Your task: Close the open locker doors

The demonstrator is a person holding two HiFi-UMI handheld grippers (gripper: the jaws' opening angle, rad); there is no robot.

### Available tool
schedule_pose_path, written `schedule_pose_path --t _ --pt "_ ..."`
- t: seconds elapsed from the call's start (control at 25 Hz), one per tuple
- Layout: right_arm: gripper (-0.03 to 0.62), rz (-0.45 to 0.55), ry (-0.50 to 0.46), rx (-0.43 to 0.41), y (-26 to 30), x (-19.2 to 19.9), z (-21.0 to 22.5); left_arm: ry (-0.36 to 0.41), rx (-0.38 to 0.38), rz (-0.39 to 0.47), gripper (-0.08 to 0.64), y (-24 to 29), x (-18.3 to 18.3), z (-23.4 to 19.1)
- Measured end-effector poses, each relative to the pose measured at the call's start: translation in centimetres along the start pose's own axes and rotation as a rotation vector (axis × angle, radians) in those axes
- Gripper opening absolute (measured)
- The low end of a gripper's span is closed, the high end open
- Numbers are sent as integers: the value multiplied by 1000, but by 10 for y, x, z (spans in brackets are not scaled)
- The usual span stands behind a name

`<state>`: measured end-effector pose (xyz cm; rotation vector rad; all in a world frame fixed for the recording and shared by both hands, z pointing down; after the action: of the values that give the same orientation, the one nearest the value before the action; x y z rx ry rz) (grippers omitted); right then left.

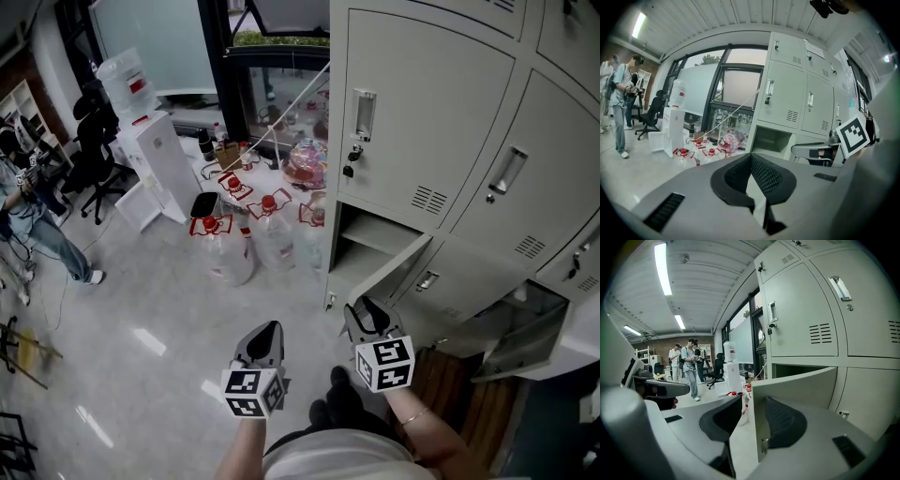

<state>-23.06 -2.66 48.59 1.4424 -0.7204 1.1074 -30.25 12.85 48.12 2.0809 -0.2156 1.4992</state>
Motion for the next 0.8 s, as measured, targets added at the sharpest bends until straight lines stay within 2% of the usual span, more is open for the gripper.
schedule_pose_path --t 0.28,0.8 --pt "133 -10 -9 -4 20 -5 10 0 -28 5 20 16 -4 -9" --pt "123 -16 -4 -51 71 -25 27 -56 -79 5 20 47 -18 -20"
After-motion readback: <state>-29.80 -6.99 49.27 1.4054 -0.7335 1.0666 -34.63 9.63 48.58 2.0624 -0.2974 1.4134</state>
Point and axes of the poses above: the fingertips, and each gripper's own axes: y forward along the fingers, z to its right, x out of its underside, the point moved 1 cm from there along -y, backward along the fingers, and after that the axes turned 4 degrees about -z, right-handed, at the moved point
